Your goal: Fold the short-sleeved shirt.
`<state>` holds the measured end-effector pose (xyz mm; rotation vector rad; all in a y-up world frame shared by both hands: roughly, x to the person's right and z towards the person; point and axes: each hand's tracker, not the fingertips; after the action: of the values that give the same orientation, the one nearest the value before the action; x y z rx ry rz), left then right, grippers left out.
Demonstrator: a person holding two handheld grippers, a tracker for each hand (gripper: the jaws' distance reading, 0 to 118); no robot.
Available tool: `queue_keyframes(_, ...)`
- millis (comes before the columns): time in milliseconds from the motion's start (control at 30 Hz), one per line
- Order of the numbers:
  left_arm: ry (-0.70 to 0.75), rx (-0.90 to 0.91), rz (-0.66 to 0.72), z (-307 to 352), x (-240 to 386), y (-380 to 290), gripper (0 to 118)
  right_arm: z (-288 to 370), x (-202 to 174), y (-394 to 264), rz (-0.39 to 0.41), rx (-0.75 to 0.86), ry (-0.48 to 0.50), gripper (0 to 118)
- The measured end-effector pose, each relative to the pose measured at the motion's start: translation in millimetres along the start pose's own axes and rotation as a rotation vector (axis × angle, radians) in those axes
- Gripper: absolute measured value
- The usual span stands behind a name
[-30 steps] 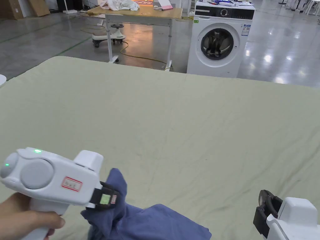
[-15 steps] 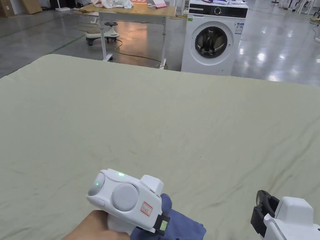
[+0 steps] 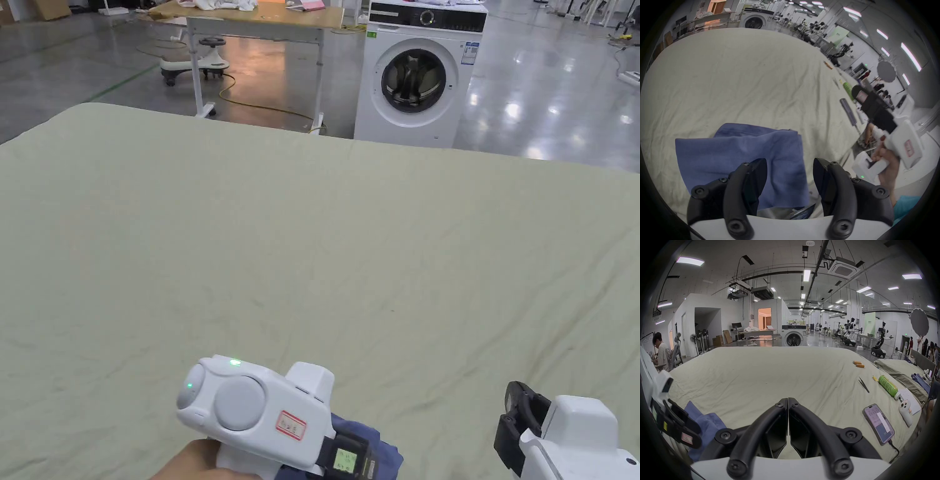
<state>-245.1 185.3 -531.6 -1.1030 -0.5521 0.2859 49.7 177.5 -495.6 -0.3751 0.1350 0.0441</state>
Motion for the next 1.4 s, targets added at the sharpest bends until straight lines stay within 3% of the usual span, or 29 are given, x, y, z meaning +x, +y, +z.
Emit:
queue_keyframes(100, -0.069, 0.048, 0.046, 8, -14, -1, 57, 1, 4, -2, -0.007, -0.005, -0.01, 0)
queue_keyframes(233, -0.049, 0.017, 0.072, -16, -27, -9, 19, 2, 5, -6, -0.012, -0.015, -0.014, 0)
queue_keyframes(400, -0.1, -0.019, 0.11, -55, -32, -21, 15, 1, 5, -10, -0.013, -0.025, -0.015, 0)
queue_keyframes(567, -0.068, 0.008, 0.064, -74, -29, -32, 9, 1, 4, -10, -0.013, -0.023, -0.013, 0)
queue_keyframes(767, -0.106, 0.025, 0.089, -42, -33, -24, 9, 0, 2, -2, -0.013, -0.001, -0.008, 0)
queue_keyframes(867, -0.089, 0.136, 0.036, -12, -33, -16, 9, -3, -2, 3, -0.017, 0.022, -0.005, 0)
queue_keyframes(967, 0.015, 0.297, -0.025, 18, -36, -8, 8, -6, -6, 9, -0.03, 0.058, -0.007, 0)
queue_keyframes(1167, 0.378, 0.659, -0.15, 57, -41, -7, 6, -11, -18, 25, -0.033, 0.139, -0.012, 0)
queue_keyframes(1400, 0.648, 0.96, -0.215, 79, -40, -20, 6, -11, -25, 43, -0.028, 0.261, -0.06, 0)
